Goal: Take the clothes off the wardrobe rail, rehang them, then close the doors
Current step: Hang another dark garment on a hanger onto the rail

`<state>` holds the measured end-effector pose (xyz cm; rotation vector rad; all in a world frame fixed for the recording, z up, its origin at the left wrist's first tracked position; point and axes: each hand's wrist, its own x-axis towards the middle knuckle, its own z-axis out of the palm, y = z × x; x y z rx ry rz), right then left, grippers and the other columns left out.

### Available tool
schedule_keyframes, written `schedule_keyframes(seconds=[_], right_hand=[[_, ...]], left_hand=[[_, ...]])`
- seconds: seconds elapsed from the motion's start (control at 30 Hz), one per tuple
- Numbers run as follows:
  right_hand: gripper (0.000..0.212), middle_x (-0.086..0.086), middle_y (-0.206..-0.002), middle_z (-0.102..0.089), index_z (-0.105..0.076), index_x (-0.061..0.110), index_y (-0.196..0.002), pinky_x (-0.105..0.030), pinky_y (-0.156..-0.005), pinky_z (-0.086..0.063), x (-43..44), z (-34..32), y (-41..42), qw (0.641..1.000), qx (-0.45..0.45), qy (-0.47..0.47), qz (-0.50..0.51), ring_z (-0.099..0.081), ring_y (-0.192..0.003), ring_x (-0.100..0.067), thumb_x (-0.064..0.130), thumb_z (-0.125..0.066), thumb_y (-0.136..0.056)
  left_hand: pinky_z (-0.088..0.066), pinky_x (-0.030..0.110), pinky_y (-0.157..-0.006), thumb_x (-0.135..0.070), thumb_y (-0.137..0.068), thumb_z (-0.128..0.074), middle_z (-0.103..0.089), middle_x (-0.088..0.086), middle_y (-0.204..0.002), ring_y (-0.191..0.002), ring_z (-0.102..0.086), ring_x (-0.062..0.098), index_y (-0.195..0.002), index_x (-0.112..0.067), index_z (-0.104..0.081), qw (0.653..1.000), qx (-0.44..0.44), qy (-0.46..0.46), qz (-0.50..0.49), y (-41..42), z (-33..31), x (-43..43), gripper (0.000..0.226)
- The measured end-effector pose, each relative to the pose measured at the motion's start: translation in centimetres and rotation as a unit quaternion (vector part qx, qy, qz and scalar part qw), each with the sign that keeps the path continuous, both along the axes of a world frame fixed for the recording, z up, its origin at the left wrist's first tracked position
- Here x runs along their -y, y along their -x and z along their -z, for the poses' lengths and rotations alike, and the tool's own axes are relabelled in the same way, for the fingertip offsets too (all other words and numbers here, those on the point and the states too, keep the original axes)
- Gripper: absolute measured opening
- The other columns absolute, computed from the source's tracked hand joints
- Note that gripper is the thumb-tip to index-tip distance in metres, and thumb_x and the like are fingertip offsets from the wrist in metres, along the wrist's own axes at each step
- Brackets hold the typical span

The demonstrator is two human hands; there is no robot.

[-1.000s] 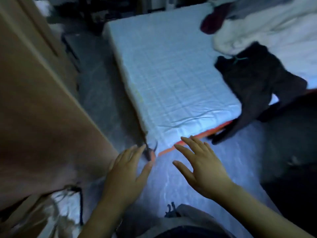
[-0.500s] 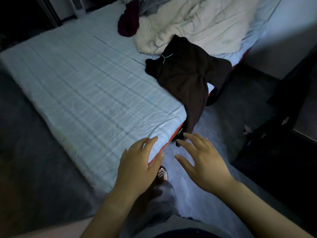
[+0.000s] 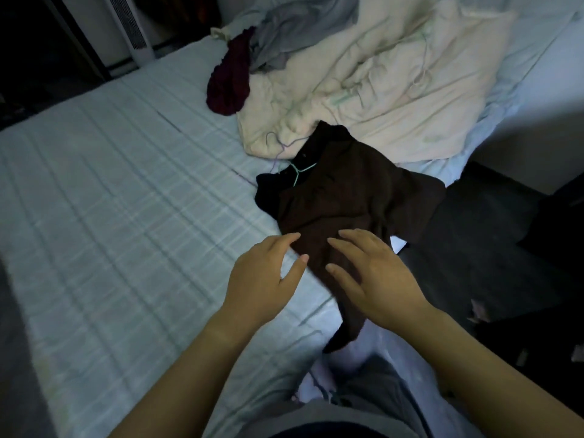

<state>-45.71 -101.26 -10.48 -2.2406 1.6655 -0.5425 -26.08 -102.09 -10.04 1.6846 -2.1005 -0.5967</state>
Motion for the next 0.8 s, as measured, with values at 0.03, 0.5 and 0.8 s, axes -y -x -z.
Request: schedule_keyframes(seconds=[0.03, 0.5, 0.8], right_hand=[[0.055, -0.007, -0.131, -0.054, -0.057, 0.016, -0.126, -0.051, -0.099, -0.042, 2.5, 0.7, 1.0, 1.000, -0.002, -0.004, -0.008, -0.047, -0.124, -0.027, 0.052, -0.035, -0.089], [0.045, -0.011, -0.130, -0.055, -0.056, 0.013, -0.127, -0.041, -0.102, -0.040, 42.4, 9.9, 10.8, 0.955, -0.093, -0.096, -0.267, -0.049, -0.121, -0.027, 0.039, -0.054, -0.091], [0.052, -0.019, -0.139, -0.044, -0.053, 0.009, -0.130, -0.058, -0.100, -0.035, 56.2, 22.8, 8.6, 0.926, -0.190, -0.141, -0.295, -0.038, -0.129, -0.037, 0.036, -0.063, -0.086]], left_hand=[[-0.045, 0.033, -0.095, -0.061, -0.086, -0.028, -0.055, -0.006, -0.130, -0.114, -0.053, 0.012, -0.133, -0.025, -0.049, 1.000, -0.008, -0.007, -0.009, 0.9, 0.9, 2.3, 0.063], [-0.040, 0.025, -0.075, -0.041, -0.095, -0.044, -0.060, 0.001, -0.117, -0.100, -0.056, 0.014, -0.132, -0.023, -0.047, 0.938, 0.003, -0.227, -0.262, 8.8, 13.1, 30.3, 0.041], [-0.046, 0.037, -0.090, -0.036, -0.096, -0.045, -0.053, 0.006, -0.125, -0.111, -0.052, 0.022, -0.131, -0.018, -0.049, 0.876, 0.015, -0.297, -0.381, 7.8, 23.0, 36.2, 0.039]])
